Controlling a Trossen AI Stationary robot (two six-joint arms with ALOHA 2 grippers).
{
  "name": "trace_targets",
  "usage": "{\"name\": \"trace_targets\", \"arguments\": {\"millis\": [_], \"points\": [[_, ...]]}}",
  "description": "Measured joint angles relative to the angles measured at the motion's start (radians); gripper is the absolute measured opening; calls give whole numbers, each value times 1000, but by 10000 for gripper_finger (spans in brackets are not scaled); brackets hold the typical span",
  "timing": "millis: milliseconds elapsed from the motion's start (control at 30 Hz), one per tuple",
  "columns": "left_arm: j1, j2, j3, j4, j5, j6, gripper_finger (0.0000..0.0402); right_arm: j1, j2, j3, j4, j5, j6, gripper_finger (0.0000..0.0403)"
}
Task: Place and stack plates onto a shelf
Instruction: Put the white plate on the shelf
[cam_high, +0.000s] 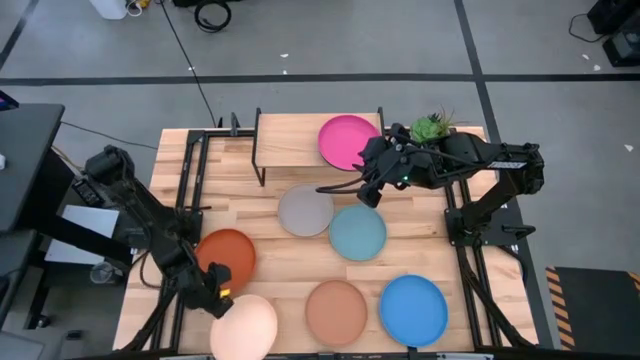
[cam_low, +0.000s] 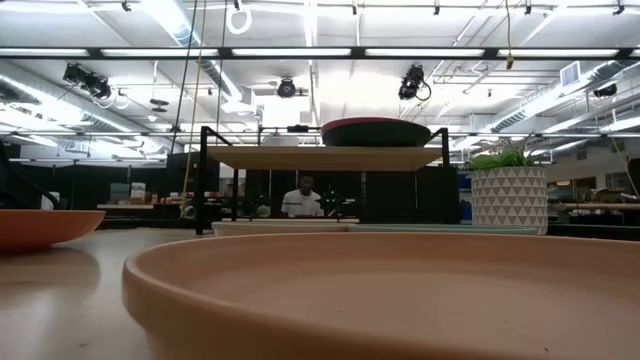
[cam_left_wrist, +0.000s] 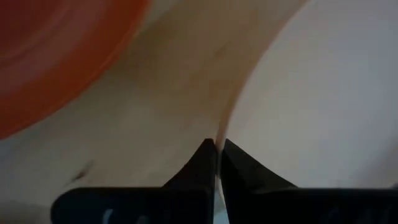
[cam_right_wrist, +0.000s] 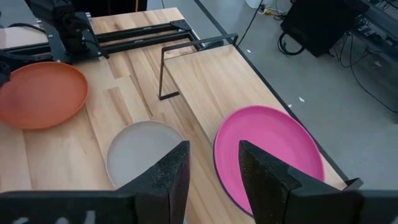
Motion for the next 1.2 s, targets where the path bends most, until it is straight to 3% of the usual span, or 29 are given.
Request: {"name": "trace_targets", "arguments": {"millis": [167,267,533,700,833,1200], "points": [[146,-133,0,-13,-1,73,14,-9,0,0,0,0,-4,143],[294,-205,14,-66,10,164,14,-19,0,0,0,0,0,143],[809,-241,251,-531,101,731,14,-48,0,0,9,1,22,143],[1129,-185,410,-699,144,1091,14,-59,0,0,42,1,9,143],[1320,-100,540,-784,173,1322,14,-59,0,0,67,1,-3,143],[1579,272,980,-957,128,1772,14,-58,0,0,79,0,4,143]]}}
